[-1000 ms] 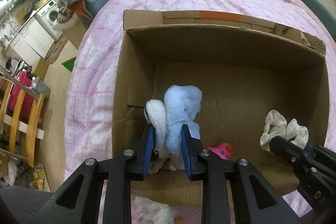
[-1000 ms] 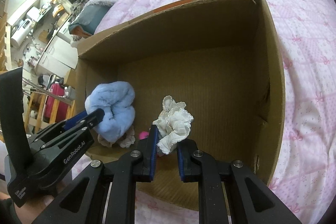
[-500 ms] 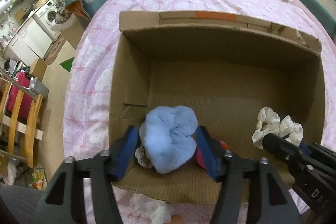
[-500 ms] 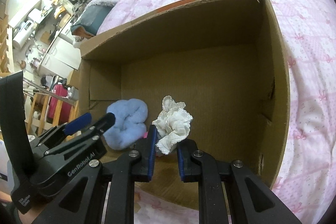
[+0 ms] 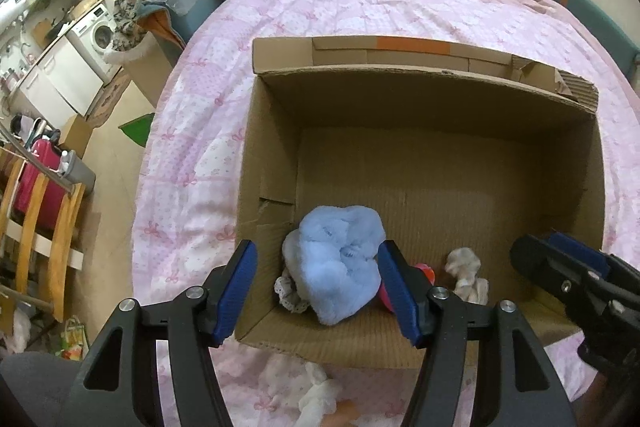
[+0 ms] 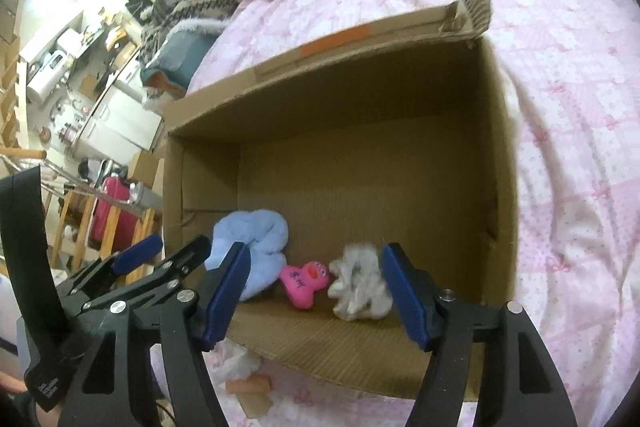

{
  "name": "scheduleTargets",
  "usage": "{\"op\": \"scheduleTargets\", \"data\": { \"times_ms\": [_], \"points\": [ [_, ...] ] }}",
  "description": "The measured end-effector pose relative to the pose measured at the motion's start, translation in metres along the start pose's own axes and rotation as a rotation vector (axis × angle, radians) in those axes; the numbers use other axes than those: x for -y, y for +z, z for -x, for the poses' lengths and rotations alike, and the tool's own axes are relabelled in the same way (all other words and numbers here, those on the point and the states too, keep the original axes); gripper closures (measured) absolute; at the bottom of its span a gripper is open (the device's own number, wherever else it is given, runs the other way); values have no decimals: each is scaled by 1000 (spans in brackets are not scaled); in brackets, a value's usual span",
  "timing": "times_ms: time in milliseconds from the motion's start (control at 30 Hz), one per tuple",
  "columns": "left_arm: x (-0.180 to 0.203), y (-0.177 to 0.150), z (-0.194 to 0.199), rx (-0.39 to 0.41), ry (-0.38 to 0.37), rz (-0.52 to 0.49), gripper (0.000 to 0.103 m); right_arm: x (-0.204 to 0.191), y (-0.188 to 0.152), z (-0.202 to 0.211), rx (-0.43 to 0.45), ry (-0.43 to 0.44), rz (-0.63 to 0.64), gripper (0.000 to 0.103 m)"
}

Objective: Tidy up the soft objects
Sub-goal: 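Open the left gripper to drop the plush while the right gripper releases the scrunchie, then withdraw both grippers from the box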

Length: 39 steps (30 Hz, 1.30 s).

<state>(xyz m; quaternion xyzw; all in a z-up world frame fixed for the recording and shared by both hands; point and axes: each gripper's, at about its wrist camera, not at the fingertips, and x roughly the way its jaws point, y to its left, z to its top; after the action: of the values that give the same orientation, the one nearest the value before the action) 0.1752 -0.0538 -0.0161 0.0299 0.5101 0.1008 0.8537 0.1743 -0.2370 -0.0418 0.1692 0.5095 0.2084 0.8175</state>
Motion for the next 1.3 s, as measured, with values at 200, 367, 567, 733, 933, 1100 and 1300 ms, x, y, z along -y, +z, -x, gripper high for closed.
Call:
{"op": "scheduleTargets", "data": {
  "times_ms": [200, 367, 567, 733, 933, 1100, 1300],
  "points": [
    [-11, -8, 16, 18, -14, 11, 43, -4, -6, 7, 11, -10, 21, 31],
    [-24, -19, 27, 28, -22, 19, 43, -8, -15, 16, 32, -28, 48, 31],
    [-44, -36, 38, 34, -30, 34, 43, -10, -29, 26, 51, -36, 52, 31],
    [-65, -50, 44, 34, -35, 54, 43, -7, -47, 32, 49, -43, 34, 31],
    [-87, -67, 49, 31, -44, 78, 43, -3, -63, 42, 53, -59, 10, 31],
    [-87, -85, 52, 38, -41, 14, 43, 4, -76, 50, 51, -76, -26, 31],
    [-91, -99, 51, 39, -89, -2, 43, 8, -88, 51, 31, -89, -64, 31]
  ]
}}
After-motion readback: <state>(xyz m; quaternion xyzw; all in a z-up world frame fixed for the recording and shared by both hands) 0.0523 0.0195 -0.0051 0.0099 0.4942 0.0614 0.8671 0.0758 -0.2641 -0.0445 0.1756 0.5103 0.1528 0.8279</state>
